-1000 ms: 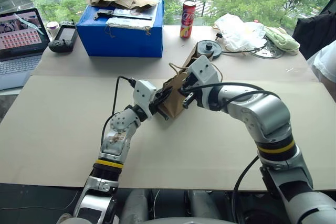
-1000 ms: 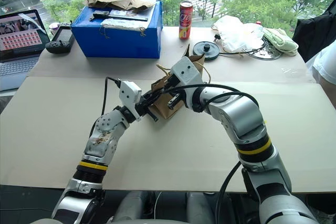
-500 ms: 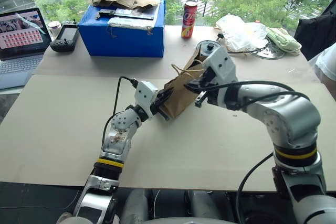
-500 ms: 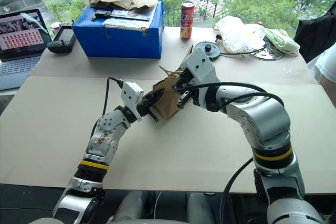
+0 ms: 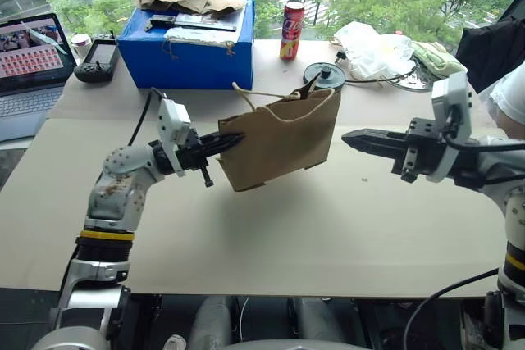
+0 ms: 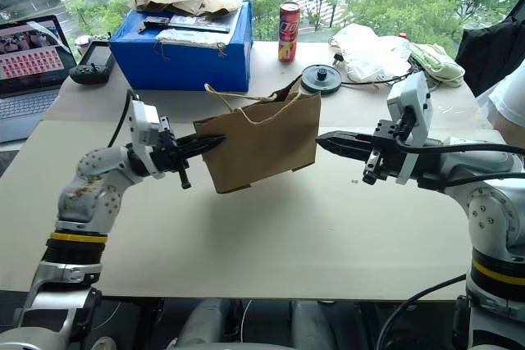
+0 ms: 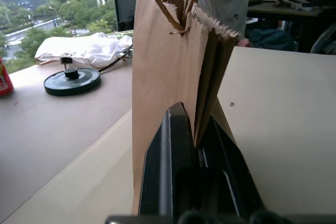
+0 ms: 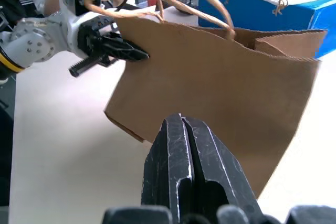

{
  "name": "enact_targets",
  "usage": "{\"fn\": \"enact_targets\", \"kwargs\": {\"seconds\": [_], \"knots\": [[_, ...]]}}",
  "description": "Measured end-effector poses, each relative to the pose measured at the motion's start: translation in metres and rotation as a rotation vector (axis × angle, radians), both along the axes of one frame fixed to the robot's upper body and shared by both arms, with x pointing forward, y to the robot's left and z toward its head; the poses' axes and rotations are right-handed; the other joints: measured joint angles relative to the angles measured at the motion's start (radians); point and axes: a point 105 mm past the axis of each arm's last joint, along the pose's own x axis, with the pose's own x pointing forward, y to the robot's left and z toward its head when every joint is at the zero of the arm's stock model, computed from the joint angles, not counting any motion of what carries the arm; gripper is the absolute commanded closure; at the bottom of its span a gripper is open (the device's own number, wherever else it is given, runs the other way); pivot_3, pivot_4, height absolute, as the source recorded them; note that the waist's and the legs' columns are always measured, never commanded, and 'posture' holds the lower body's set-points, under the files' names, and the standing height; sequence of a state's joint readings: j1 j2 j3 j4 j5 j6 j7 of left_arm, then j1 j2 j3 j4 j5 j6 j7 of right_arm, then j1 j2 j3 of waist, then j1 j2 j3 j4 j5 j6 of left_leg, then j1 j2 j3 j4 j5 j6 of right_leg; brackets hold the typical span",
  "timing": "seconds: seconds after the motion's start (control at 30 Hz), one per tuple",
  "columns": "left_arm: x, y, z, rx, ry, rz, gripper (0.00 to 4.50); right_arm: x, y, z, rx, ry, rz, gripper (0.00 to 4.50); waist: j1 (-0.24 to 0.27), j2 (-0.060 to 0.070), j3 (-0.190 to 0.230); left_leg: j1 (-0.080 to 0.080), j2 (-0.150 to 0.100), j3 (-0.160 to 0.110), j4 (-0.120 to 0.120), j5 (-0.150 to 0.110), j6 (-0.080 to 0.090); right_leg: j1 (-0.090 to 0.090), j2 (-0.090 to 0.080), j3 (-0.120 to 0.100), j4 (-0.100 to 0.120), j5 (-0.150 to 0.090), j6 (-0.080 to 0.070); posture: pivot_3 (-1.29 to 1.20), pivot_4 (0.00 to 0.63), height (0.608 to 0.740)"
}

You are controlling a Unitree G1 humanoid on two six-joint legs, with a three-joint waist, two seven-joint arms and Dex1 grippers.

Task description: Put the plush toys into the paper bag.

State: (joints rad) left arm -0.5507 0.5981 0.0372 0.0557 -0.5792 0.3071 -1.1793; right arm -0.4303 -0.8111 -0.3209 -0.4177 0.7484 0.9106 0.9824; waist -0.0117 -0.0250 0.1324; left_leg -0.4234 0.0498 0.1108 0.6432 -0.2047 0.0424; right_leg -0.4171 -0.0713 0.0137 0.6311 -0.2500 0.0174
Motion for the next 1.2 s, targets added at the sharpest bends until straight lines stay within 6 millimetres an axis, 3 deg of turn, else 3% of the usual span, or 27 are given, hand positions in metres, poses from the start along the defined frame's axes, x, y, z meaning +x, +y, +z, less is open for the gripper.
{"fn": "enact_targets", "kwargs": {"seconds": [0.17,0.4,0.63,0.93,1.03,1.2], "knots": [[-0.013,0.000,0.007,0.036,0.033,-0.149,4.45,-0.001,-0.008,-0.004,0.004,0.015,0.022,4.50,0.008,0.000,0.000,0.000,-0.001,0.001,0.000,0.000,0.000,0.000,-0.001,0.000,-0.001,0.000,0.000,0.00,0.150,0.739],[-0.019,-0.010,-0.004,0.069,0.031,-0.247,4.45,0.001,-0.020,-0.008,-0.009,0.027,0.006,4.50,0.012,0.000,0.000,0.000,-0.001,0.001,0.000,0.000,0.000,0.000,0.001,0.000,0.000,0.000,0.000,0.00,0.150,0.739],[-0.025,-0.013,-0.035,0.144,-0.017,-0.286,4.45,0.001,-0.029,-0.017,-0.054,0.062,-0.009,4.50,0.013,0.000,0.000,0.000,-0.001,0.001,0.001,0.000,0.000,0.000,0.001,0.001,0.000,0.000,0.000,0.00,0.150,0.739],[-0.023,-0.004,-0.051,0.213,-0.075,-0.294,4.45,0.002,-0.032,-0.022,-0.080,0.083,0.000,4.50,0.017,0.000,0.000,0.000,-0.001,0.001,0.001,0.000,0.000,0.000,0.000,0.001,0.000,0.000,0.000,0.00,0.150,0.739],[-0.022,-0.002,-0.054,0.227,-0.068,-0.293,3.71,0.000,-0.032,-0.022,-0.089,0.083,0.010,4.50,0.018,0.000,0.000,0.000,0.000,0.001,0.001,0.000,0.000,0.000,0.000,0.000,0.000,0.000,0.000,0.00,0.150,0.739],[-0.021,-0.001,-0.063,0.256,-0.037,-0.290,1.99,-0.001,-0.032,-0.027,-0.104,0.092,0.019,4.50,0.020,0.000,0.000,0.000,0.000,0.001,0.001,0.000,0.000,0.000,0.000,0.000,0.000,0.000,0.000,0.00,0.150,0.739]]}}
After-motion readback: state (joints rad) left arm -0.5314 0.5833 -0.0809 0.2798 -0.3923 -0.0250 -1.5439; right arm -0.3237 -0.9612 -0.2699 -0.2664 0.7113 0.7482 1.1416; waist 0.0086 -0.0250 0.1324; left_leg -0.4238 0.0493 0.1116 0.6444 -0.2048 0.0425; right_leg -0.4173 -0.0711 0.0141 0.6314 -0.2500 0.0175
